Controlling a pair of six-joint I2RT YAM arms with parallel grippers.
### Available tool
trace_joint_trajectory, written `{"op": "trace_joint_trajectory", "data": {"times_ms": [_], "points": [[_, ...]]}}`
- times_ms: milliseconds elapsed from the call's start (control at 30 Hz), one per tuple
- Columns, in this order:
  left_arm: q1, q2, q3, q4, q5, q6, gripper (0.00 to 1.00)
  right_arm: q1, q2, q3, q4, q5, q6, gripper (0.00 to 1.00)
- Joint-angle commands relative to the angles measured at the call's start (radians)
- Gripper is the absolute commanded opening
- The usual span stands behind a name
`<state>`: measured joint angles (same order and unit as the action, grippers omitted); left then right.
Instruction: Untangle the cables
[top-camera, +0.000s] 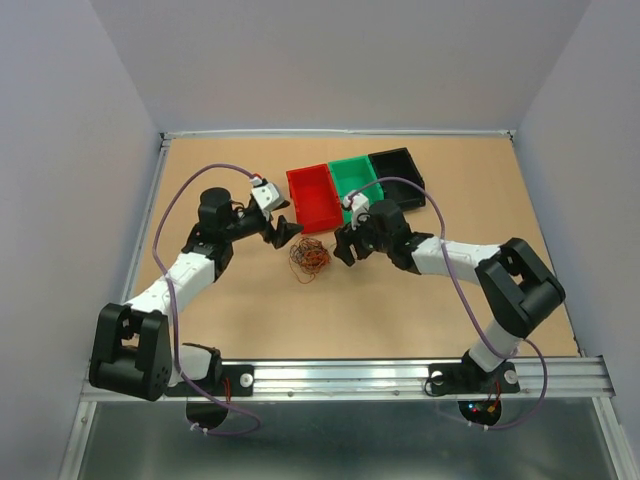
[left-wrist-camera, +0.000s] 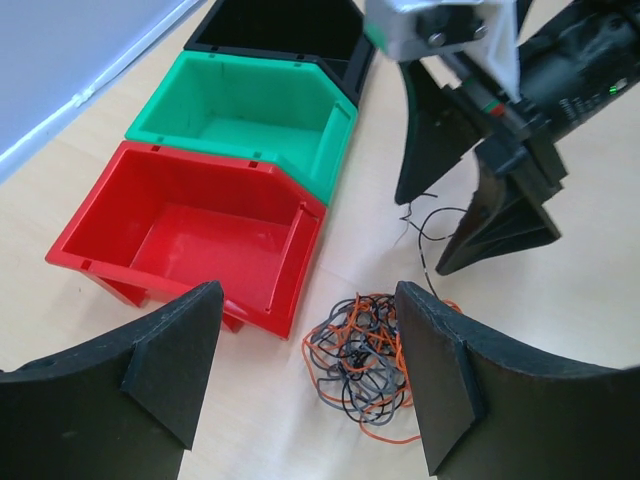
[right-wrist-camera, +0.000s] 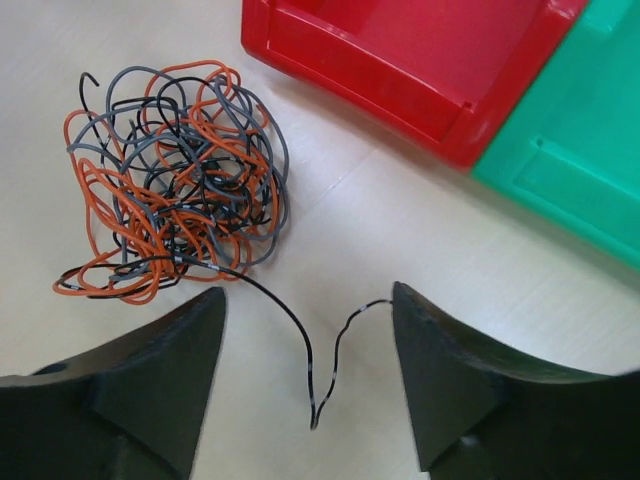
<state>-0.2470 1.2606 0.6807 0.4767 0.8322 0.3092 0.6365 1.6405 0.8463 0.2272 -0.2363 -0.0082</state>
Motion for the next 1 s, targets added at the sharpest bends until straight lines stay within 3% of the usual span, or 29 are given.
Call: {"op": "trace_joint_trajectory", "data": {"times_ms": [0,33,67,167,200,533,967], "points": [[-0.005,-0.027,-0.004,0.039,0.062,0.025,0.82,0.003,0.034,0.103,0.018,-0.058,-0.067,0.68],[-0.006,-0.023,-0.001,0.036,0.064,0.028,0.82,0.005,0.039,0.117,0.017,-0.075,-0.068,0.6],[-0.011,-0.02,0.0,0.033,0.064,0.034,0.82,0.005,0.035,0.122,0.015,-0.084,-0.065,0.4],[-0.015,-0.009,0.0,0.031,0.062,0.045,0.82,0.006,-0.02,0.116,0.018,-0.132,-0.055,0.08],[-0.02,-0.006,0.0,0.03,0.062,0.056,0.82,0.005,-0.04,0.111,0.018,-0.144,-0.049,0.05],[-0.069,0.002,0.009,0.025,0.134,0.087,0.82,0.015,-0.321,0.099,0.008,-0.25,0.089,0.0],[-0.1,-0.039,0.02,0.109,0.263,-0.024,0.77,0.048,-0.341,0.246,-0.074,-0.282,0.175,0.01]]}}
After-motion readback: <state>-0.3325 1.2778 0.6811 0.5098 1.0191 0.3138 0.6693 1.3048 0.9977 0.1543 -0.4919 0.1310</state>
